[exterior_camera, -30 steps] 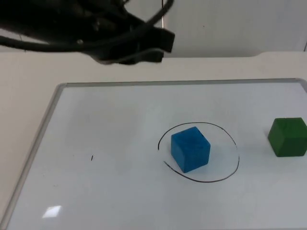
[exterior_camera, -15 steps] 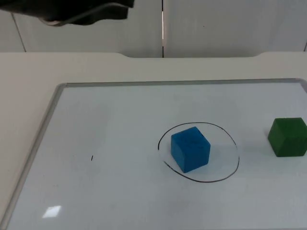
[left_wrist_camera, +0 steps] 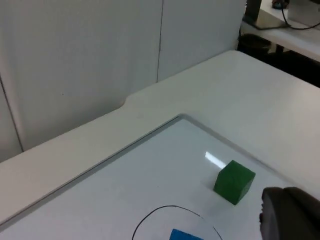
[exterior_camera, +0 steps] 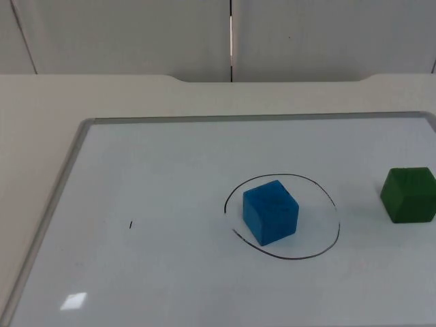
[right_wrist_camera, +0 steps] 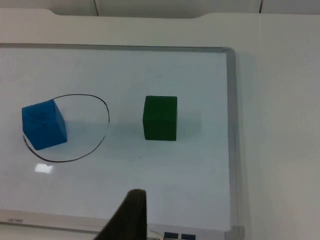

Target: Push the two cubes into the marked area.

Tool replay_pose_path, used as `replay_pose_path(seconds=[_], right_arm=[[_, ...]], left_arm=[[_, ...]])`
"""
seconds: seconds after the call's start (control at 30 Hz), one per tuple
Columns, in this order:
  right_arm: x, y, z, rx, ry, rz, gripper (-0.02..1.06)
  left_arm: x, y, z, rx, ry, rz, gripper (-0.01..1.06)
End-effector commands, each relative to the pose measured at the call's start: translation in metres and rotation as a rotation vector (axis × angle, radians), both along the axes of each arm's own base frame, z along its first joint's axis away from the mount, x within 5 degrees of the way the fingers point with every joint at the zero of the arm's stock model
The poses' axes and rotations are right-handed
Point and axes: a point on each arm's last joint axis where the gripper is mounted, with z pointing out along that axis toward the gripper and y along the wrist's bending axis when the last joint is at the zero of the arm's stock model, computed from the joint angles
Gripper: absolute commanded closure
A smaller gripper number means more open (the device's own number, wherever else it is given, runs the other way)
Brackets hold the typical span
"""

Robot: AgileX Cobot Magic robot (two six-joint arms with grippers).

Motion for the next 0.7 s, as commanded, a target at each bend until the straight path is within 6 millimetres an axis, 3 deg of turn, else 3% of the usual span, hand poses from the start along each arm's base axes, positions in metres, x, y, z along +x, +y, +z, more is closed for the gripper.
replay_pose_path(seconds=[0.0,0.27,0.5,0.67], right_arm=[[0.0,0.0,-0.001,0.003,-0.005,-0.002,-0.01],[0.0,0.0,-0.001,0.003,-0.005,-0.002,-0.01],[0.0,0.0,-0.001,0.003,-0.005,-0.002,-0.01],[0.0,0.0,-0.001,0.004,-0.004,-0.008,-0.01]], left_arm=[[-0.013,0.009,0.001,0.051,-0.007,0.003,1.05],[-0.04,0.026,0.001,0.092,-0.019,0.026,1.05],[-0.064,0.043,-0.022,0.095,0.037,0.083,1.05],[-0.085,0.055,-0.028,0.122,0.063,0.096,1.05]])
